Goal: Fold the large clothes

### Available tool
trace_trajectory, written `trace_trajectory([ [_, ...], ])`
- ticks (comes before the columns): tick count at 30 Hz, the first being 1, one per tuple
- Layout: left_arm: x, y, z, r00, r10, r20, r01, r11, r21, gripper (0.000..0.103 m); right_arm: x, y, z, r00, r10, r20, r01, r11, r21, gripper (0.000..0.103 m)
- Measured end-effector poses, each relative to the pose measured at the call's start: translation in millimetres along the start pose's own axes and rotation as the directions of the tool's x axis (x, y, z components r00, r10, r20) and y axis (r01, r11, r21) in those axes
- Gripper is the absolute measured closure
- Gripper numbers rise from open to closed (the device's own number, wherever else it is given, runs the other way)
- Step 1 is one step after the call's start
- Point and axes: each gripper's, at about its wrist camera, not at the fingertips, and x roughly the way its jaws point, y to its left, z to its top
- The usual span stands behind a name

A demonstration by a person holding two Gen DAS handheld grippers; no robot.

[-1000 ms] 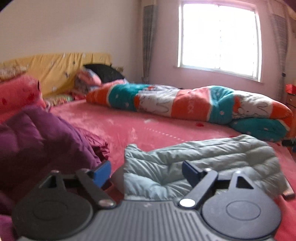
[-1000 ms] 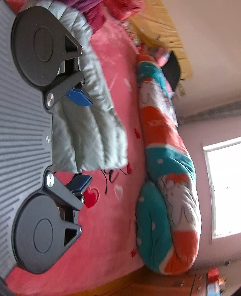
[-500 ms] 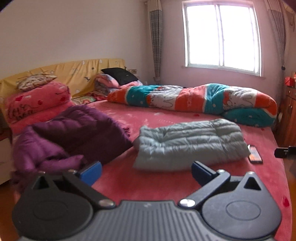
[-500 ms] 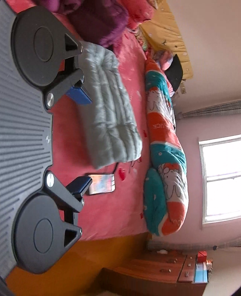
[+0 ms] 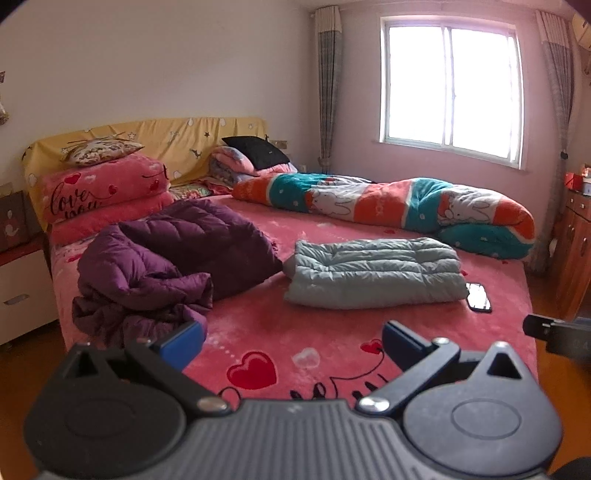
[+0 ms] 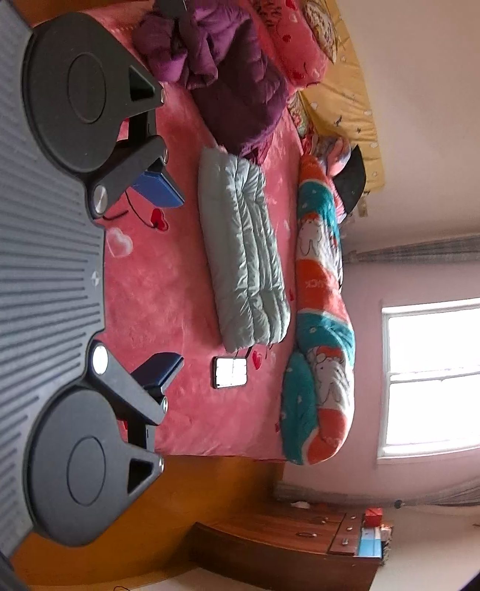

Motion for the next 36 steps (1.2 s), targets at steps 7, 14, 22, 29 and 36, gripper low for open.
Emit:
trace_trajectory([
  [7, -28.1, -1.3, -2.7, 0.999, 0.001, 0.049, -0.001, 1.0, 0.001, 0.001, -24.5, 5.8, -3.4, 0.999, 0.03, 0.039, -0.03, 1.0, 0.0, 0.0],
  [14, -37.5, -11.1, -4.9, 0.997, 0.016, 0.072, -0.018, 0.999, 0.033, 0.001, -30.2, 5.9, -6.3, 0.998, 0.034, 0.057, -0.034, 0.999, 0.009, 0.0],
  [22, -32.0, -18.0, -8.2, 0.998, 0.015, 0.06, -0.016, 1.0, 0.017, 0.001, -30.2, 5.7, -9.6, 0.998, 0.026, 0.063, -0.027, 1.0, 0.01, 0.0],
  [29, -25.3, -21.3, -10.0, 0.999, 0.016, 0.042, -0.017, 1.0, 0.021, 0.001, -25.3, 10.8, -13.6, 0.998, 0.015, 0.069, -0.016, 1.0, 0.009, 0.0],
  [36, -16.8, -18.6, -12.0, 1.0, 0.02, 0.02, -0.02, 1.0, 0.001, 0.001, -26.3, 22.1, -17.1, 0.996, 0.009, 0.085, -0.009, 1.0, 0.004, 0.0],
])
